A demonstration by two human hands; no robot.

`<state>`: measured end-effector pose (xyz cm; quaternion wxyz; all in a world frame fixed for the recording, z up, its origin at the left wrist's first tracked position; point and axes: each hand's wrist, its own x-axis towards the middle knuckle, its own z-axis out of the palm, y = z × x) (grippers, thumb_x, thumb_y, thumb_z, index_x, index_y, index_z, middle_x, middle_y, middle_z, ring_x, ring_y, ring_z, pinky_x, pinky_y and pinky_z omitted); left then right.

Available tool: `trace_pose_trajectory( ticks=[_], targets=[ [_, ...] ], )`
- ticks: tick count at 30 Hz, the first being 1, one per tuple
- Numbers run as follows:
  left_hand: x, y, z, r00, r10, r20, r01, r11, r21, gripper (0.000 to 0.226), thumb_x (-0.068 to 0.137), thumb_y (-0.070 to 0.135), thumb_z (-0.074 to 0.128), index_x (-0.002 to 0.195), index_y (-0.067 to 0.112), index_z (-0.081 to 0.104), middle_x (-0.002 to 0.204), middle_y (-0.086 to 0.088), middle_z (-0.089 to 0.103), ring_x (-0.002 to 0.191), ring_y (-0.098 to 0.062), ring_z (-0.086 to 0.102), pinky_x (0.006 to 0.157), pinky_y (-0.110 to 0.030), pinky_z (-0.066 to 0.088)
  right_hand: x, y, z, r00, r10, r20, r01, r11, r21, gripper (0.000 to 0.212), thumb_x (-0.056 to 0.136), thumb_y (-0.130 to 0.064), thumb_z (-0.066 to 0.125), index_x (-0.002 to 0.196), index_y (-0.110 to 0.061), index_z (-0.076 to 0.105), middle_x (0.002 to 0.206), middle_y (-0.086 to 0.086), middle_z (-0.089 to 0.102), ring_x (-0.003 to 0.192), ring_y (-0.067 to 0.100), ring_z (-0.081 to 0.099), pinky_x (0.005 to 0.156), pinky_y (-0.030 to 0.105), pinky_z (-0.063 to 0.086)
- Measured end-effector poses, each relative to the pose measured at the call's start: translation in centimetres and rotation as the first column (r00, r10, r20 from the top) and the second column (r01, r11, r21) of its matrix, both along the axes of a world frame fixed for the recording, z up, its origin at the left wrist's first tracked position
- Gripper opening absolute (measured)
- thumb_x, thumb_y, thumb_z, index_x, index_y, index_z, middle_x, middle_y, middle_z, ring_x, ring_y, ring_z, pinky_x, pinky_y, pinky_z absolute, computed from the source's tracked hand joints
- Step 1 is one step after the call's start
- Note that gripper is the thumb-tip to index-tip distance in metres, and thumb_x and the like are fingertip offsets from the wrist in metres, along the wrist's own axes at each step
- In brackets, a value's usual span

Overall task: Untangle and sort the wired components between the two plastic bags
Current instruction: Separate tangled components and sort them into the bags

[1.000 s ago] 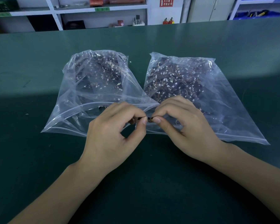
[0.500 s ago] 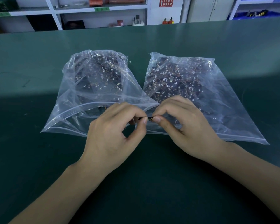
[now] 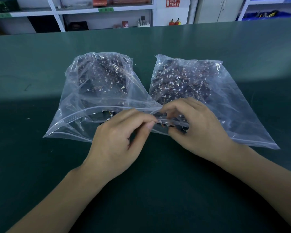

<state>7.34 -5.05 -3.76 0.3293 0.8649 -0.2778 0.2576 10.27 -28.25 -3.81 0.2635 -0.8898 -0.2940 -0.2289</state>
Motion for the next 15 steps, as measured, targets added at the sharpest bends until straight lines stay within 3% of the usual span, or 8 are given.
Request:
trace_pose_trajectory(
  ticks=[4, 7, 11, 15],
  targets=[
    [0.2, 0.22, -0.24, 1.0, -0.017, -0.025, 0.018, 0.999, 0.04, 0.013, 0.104, 0.022, 0.065, 0.097, 0.021, 0.076, 0.083, 0.011, 0.06, 0.074, -0.011, 0.056, 0.061, -0.034, 0.046, -0.13, -0.05, 0.04, 1.0, 0.002, 0.031, -0.003, 0.999, 0.054, 0.034, 0.083, 0.0, 0.079, 0.111, -0.018, 0.072, 0.096, -0.011, 0.068, 0.09, 0.011, 0.063, 0.086, 0.033, 0.052],
    [0.37, 0.3, -0.39, 0.999, 0.047, -0.005, -0.046, 0.994, 0.101, 0.012, 0.101, 0.025, 0.067, 0.1, 0.025, 0.079, 0.083, 0.013, 0.059, 0.075, -0.009, 0.057, 0.06, -0.038, 0.05, -0.2, 0.01, 0.14, 0.998, 0.014, 0.059, -0.019, 0.996, 0.085, 0.027, 0.086, -0.001, 0.077, 0.108, -0.016, 0.074, 0.096, -0.011, 0.07, 0.088, 0.01, 0.063, 0.084, 0.034, 0.054],
    [0.27, 0.14, -0.38, 0.995, 0.097, -0.013, -0.096, 0.993, 0.062, 0.01, 0.098, 0.028, 0.073, 0.101, 0.03, 0.082, 0.08, 0.015, 0.06, 0.072, -0.008, 0.059, 0.059, -0.038, 0.053, -0.19, -0.04, 0.15, 0.997, 0.021, 0.07, -0.027, 0.996, 0.088, 0.022, 0.088, -0.001, 0.077, 0.106, -0.014, 0.075, 0.096, -0.01, 0.07, 0.088, 0.007, 0.06, 0.083, 0.033, 0.054],
    [0.11, -0.11, -0.03, 0.982, 0.188, 0.032, -0.19, 0.976, 0.107, 0.006, 0.09, 0.025, 0.084, 0.087, 0.029, 0.081, 0.072, 0.012, 0.057, 0.066, -0.008, 0.054, 0.052, -0.036, 0.051, -0.2, 0.0, 0.15, 0.997, 0.024, 0.071, -0.03, 0.995, 0.095, 0.02, 0.089, 0.0, 0.077, 0.104, -0.013, 0.076, 0.096, -0.009, 0.07, 0.088, 0.005, 0.059, 0.084, 0.03, 0.052]
  ],
)
